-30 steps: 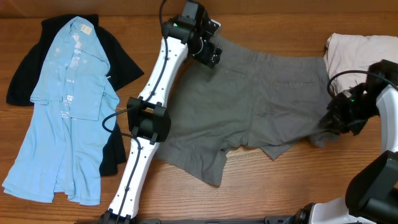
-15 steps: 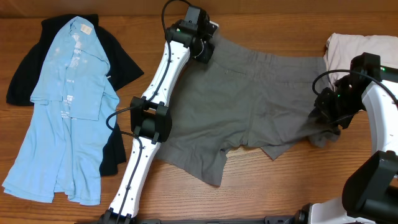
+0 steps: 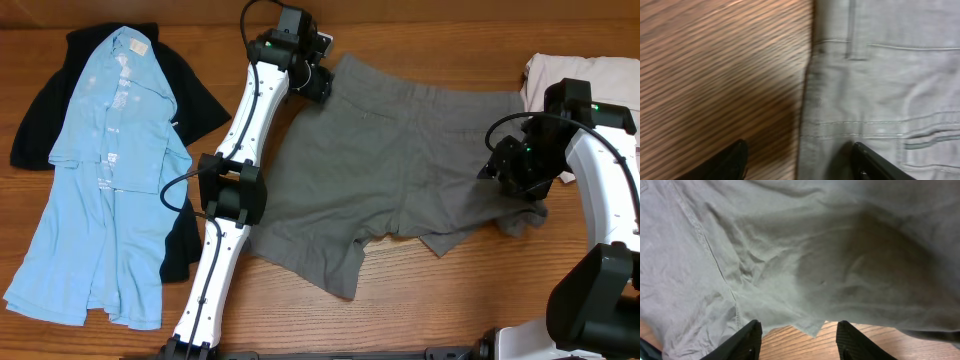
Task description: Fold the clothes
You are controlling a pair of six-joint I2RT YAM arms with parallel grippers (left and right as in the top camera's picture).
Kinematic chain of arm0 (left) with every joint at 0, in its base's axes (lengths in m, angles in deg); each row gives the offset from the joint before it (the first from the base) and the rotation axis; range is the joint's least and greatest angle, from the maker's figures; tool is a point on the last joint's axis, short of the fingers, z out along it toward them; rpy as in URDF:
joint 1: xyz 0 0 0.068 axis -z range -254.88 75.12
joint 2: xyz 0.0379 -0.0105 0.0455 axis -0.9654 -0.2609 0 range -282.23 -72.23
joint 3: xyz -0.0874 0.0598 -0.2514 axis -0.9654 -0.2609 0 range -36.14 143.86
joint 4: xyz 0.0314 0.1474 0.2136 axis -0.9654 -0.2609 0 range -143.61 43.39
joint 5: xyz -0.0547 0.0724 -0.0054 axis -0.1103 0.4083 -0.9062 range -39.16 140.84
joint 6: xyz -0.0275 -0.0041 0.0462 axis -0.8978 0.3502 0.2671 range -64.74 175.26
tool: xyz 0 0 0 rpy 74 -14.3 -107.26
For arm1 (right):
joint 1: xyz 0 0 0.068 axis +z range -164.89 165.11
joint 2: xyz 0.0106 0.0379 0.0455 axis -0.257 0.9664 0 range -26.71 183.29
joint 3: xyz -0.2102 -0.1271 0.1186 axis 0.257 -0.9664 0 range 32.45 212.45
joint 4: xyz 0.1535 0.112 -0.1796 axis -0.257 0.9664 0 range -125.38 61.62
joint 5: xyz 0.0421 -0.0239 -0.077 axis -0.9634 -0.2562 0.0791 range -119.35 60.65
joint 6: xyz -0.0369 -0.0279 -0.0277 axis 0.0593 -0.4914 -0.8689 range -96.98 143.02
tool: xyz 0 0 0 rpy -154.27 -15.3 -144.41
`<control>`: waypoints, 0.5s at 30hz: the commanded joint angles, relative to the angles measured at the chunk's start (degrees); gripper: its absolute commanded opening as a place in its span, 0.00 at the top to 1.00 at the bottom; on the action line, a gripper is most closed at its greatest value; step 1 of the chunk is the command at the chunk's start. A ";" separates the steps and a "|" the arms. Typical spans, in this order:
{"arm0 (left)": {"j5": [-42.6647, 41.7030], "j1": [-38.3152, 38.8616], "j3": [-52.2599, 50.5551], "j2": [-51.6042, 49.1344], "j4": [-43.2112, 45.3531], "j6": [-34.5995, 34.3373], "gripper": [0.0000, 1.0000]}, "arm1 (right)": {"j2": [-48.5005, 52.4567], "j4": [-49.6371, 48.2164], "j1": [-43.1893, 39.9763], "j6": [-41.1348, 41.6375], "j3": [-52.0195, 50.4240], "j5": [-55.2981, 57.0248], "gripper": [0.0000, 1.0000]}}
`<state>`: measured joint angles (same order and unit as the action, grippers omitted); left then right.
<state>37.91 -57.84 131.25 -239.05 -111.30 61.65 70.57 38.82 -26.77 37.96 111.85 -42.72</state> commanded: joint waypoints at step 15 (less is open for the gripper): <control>-4.02 1.97 -8.04 -0.70 3.34 0.55 0.96 | -1.27 -1.57 0.68 0.00 1.57 -0.39 0.45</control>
<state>31.35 -56.20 126.20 -238.27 -107.17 64.49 70.57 37.59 -26.38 37.98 111.85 -42.67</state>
